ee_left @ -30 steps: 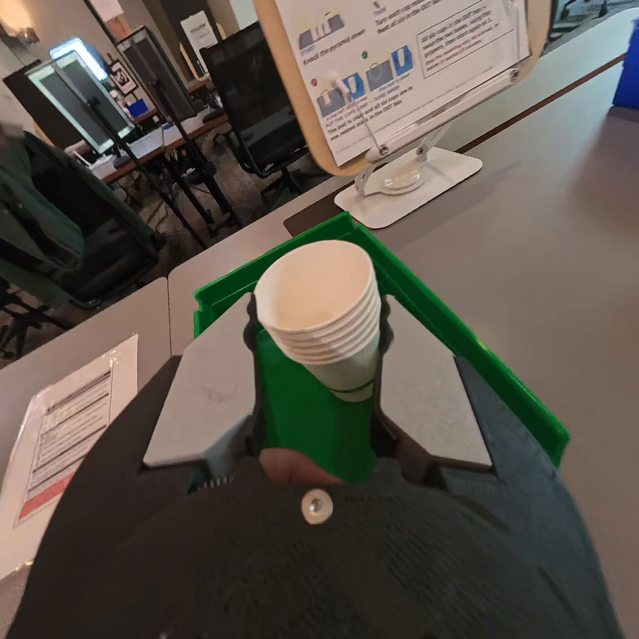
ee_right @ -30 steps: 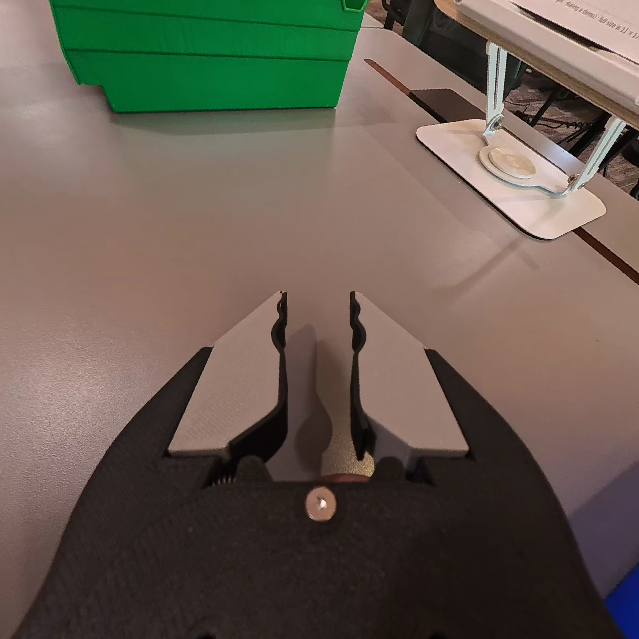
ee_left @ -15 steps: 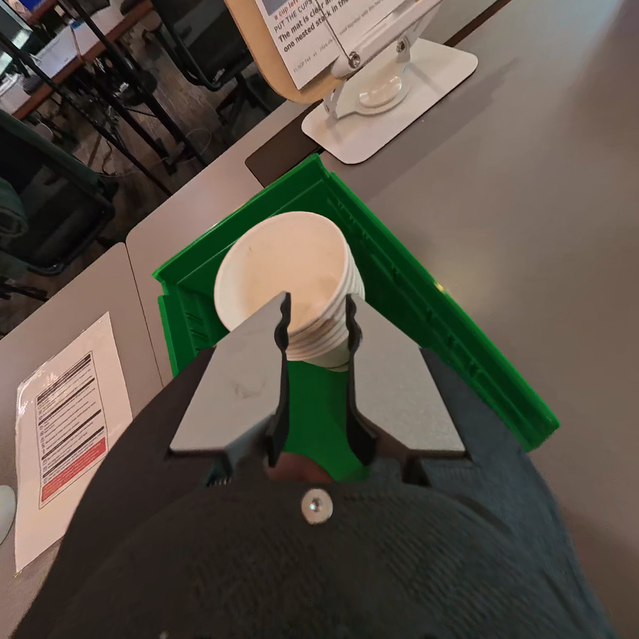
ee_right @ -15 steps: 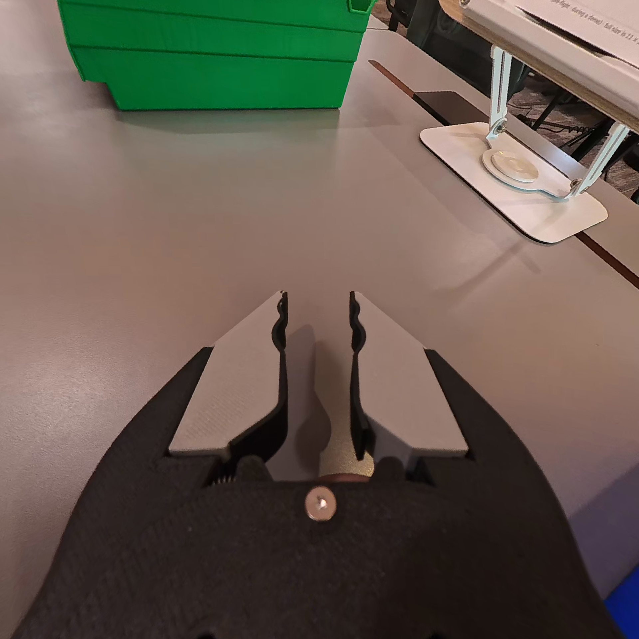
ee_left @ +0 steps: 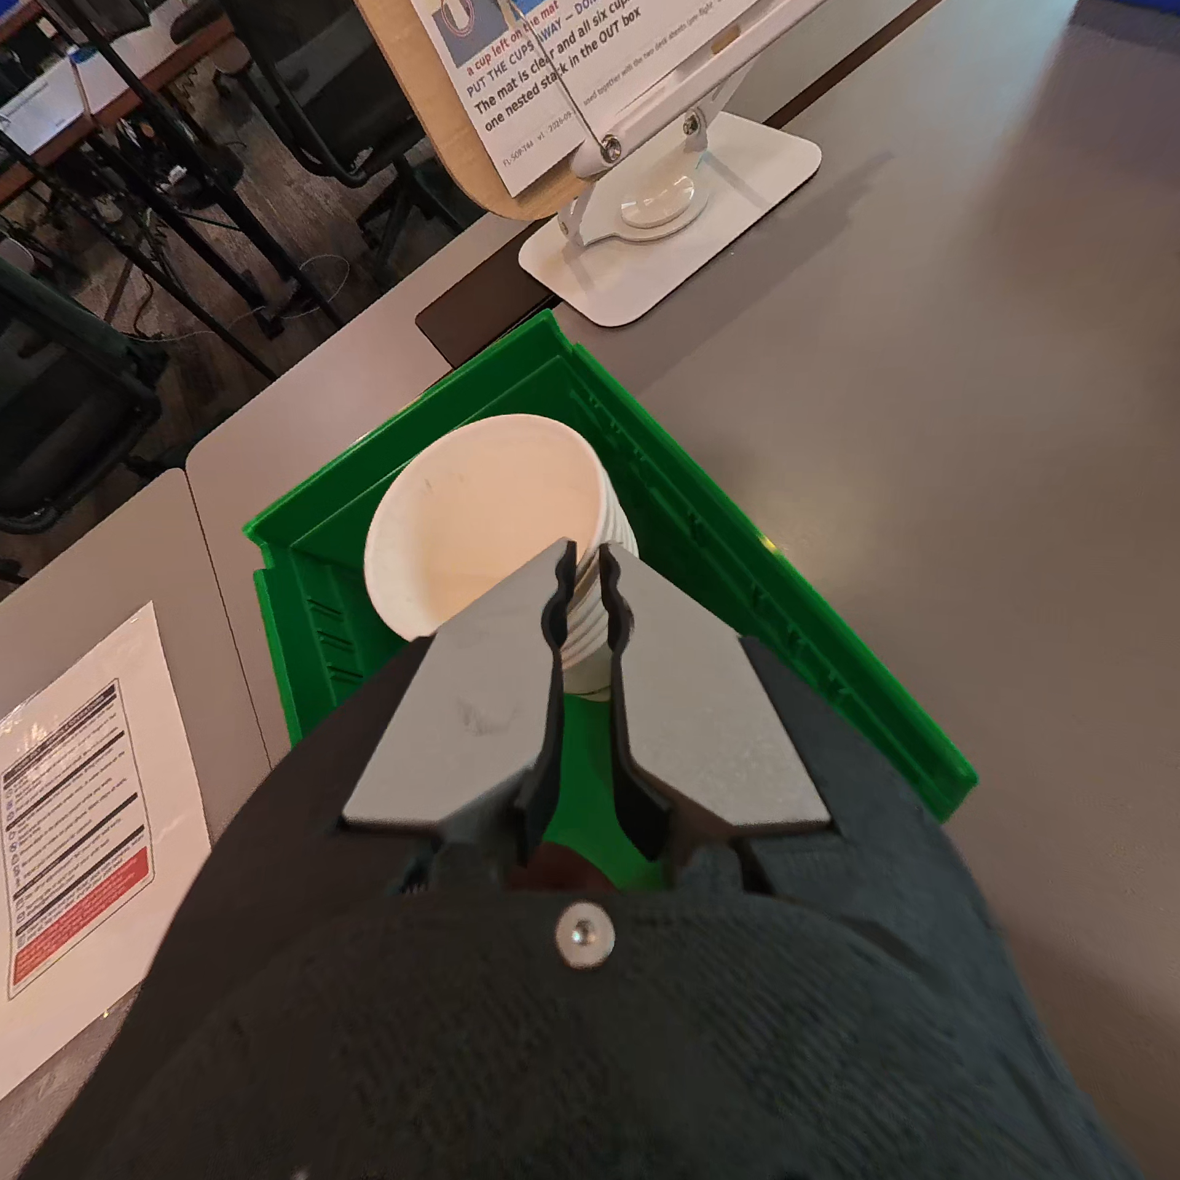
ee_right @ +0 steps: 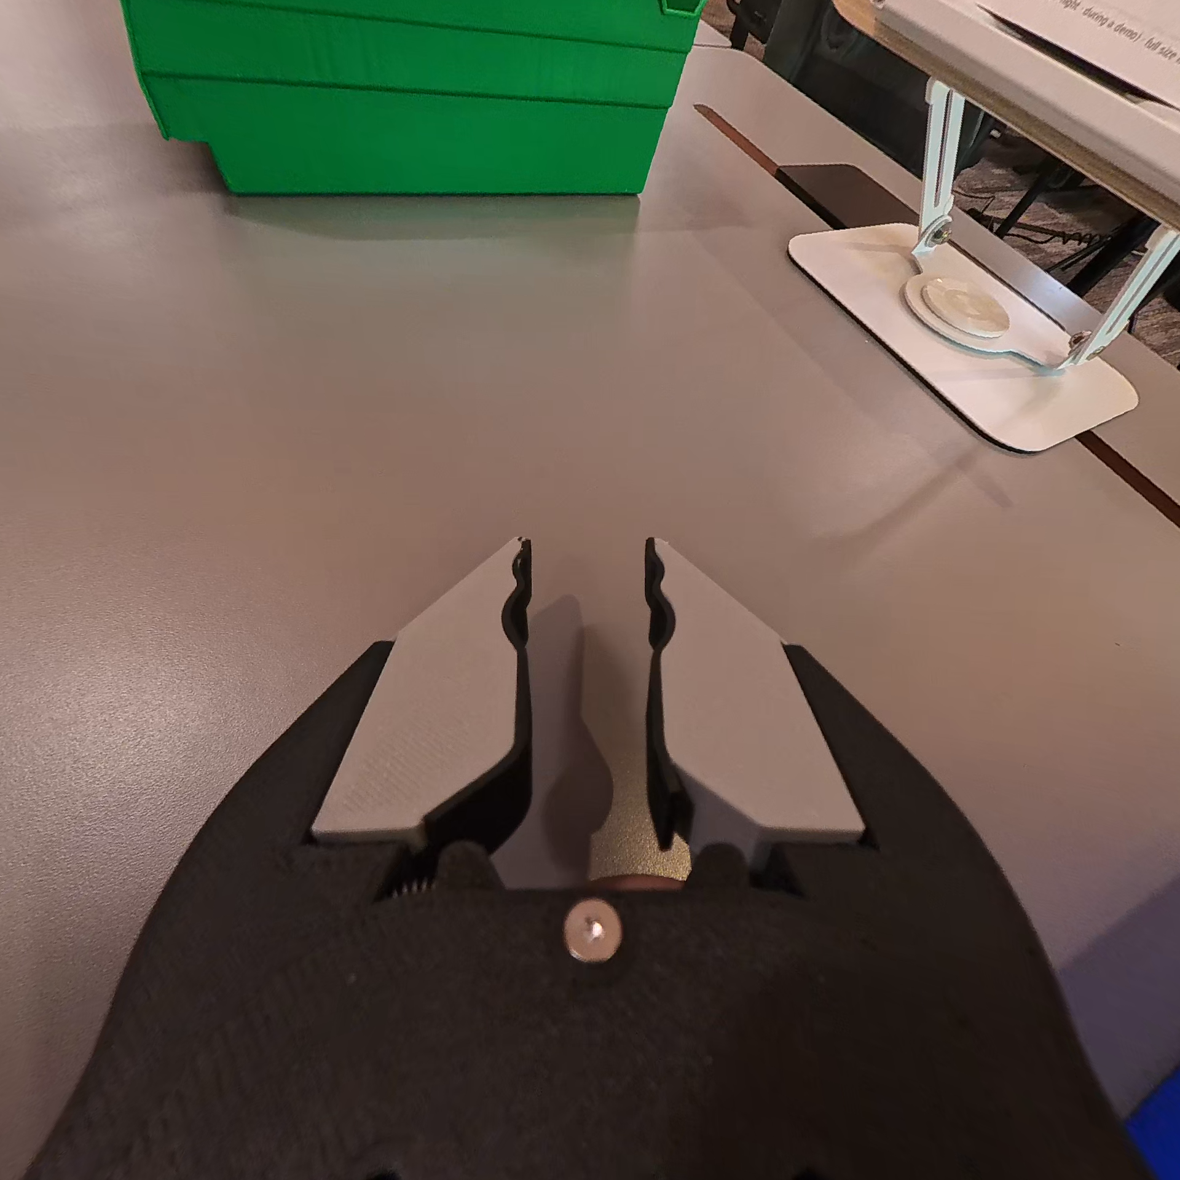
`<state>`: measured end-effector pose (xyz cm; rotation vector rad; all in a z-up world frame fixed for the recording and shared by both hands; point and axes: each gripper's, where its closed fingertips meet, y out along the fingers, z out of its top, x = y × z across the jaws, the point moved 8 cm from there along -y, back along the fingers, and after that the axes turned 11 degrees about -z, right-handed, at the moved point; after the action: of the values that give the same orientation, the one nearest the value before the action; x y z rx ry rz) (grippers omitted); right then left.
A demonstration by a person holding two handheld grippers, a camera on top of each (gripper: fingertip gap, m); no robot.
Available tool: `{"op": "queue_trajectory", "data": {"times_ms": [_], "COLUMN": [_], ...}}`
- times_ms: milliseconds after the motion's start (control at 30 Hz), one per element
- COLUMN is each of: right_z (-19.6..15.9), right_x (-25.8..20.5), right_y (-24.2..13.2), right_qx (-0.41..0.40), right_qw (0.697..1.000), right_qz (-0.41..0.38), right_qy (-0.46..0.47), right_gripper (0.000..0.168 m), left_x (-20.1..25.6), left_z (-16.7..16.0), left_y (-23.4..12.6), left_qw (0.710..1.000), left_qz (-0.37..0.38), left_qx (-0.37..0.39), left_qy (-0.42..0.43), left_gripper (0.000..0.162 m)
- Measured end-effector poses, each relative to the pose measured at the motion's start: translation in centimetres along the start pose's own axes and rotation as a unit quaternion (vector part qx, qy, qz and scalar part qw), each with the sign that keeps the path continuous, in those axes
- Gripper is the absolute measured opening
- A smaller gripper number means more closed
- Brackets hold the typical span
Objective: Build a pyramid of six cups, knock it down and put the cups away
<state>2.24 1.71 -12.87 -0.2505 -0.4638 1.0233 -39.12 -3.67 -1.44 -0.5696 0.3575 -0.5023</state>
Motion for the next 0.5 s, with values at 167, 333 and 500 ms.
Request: {"op": "queue_trajectory", "data": {"times_ms": [167,333,500], "right_z": [-0.01,-0.02,-0.04], "right_x": [0.01,-0.03,-0.09], "right_y": [0.01,0.01,0.01], "right_qx": [0.000,-0.001,-0.002], "right_qw": [1.000,1.000,1.000], "right_qz": [0.001,0.001,0.002], "right_qy": [0.001,0.000,-0.002], "right_gripper": [0.032,0.032,0.032], "left_x": [0.05,-0.12,-0.42], "left_z": [0.03,0.36,0.72], "left_y": [-0.04,-0.28,-0.56], "left_qw": [1.000,1.000,1.000], "left_qz": [0.000,0.015,0.029], "left_qx": [-0.005,-0.008,-0.002], "left_qy": [0.001,0.006,0.001], "left_gripper": [0.004,0.001,0.001]}}
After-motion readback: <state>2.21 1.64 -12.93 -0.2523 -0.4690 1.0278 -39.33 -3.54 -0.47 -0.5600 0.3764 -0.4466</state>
